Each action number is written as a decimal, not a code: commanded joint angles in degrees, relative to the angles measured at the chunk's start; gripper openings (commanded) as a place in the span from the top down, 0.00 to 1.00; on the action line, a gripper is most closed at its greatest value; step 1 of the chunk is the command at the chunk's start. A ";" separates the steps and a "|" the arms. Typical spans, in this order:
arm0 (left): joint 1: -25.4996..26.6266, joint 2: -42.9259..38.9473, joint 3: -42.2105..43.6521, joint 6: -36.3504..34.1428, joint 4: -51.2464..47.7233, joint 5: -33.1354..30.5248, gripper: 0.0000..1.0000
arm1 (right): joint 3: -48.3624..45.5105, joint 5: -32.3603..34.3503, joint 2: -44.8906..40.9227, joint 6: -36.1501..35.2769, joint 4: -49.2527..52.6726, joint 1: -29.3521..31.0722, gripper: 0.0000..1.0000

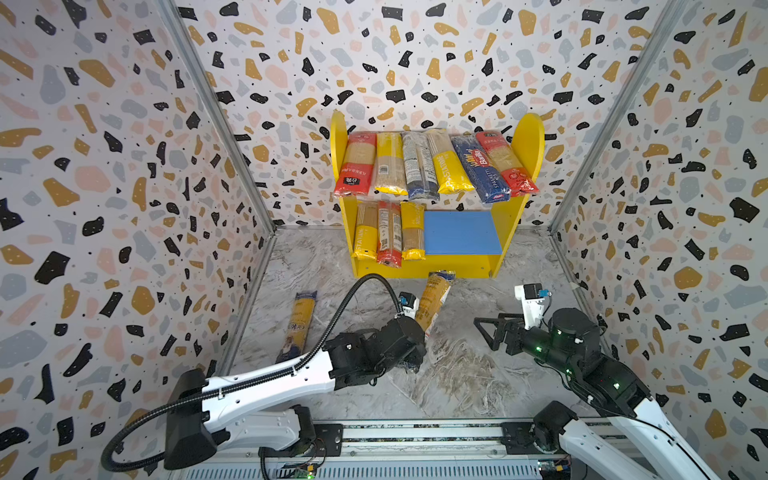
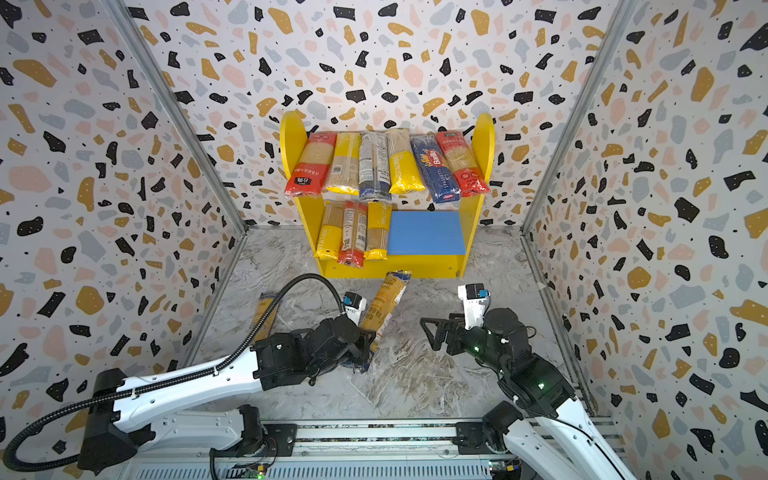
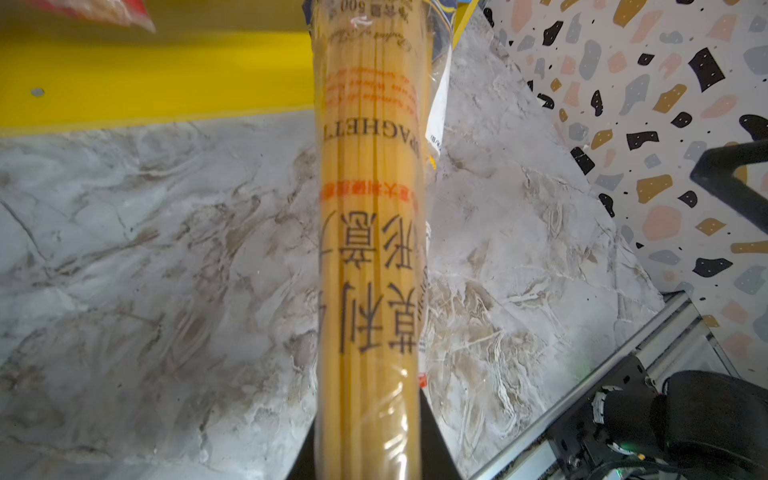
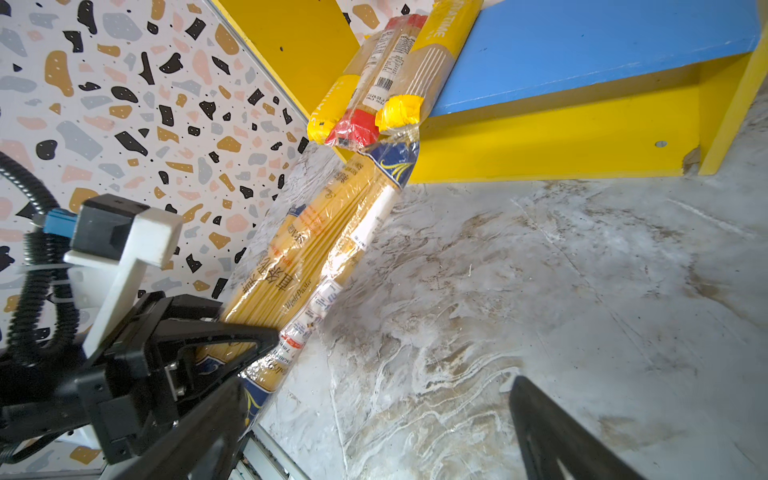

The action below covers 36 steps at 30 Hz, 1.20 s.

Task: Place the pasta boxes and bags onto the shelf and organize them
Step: 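Lift the Molí Pasta pack upright and carry it to the blue shelf, then lower the Molí Pasta pack beside the PASTATIME pack and open the left gripper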

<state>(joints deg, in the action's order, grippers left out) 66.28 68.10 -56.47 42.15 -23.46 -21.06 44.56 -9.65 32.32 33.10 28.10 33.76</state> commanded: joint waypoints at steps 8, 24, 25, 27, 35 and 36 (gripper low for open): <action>-2.31 13.74 -16.08 -9.63 17.35 -14.50 1.00 | 4.75 3.64 -1.81 -1.99 5.01 0.25 0.01; -14.07 38.10 -40.67 -14.96 21.71 -13.73 1.00 | 4.49 8.38 -2.17 -3.65 6.97 0.12 0.01; -14.44 39.43 -42.16 -15.37 21.94 -13.98 1.00 | 4.49 8.51 -2.00 -3.74 6.97 0.03 0.01; -15.14 41.72 -44.78 -16.17 22.62 -14.50 1.00 | 4.40 8.83 -1.60 -3.83 6.98 0.04 0.01; -17.78 51.57 -56.43 -17.61 22.49 -15.50 1.00 | 4.40 9.59 0.31 -4.01 6.75 -0.10 0.01; -18.00 52.39 -57.39 -17.58 22.66 -15.50 1.00 | 4.40 9.56 0.52 -4.01 6.63 -0.14 0.01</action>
<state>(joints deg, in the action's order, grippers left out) 49.04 120.92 -108.60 26.15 -10.46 -33.10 47.33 -1.23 32.23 29.89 34.41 33.76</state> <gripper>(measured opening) 0.198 0.990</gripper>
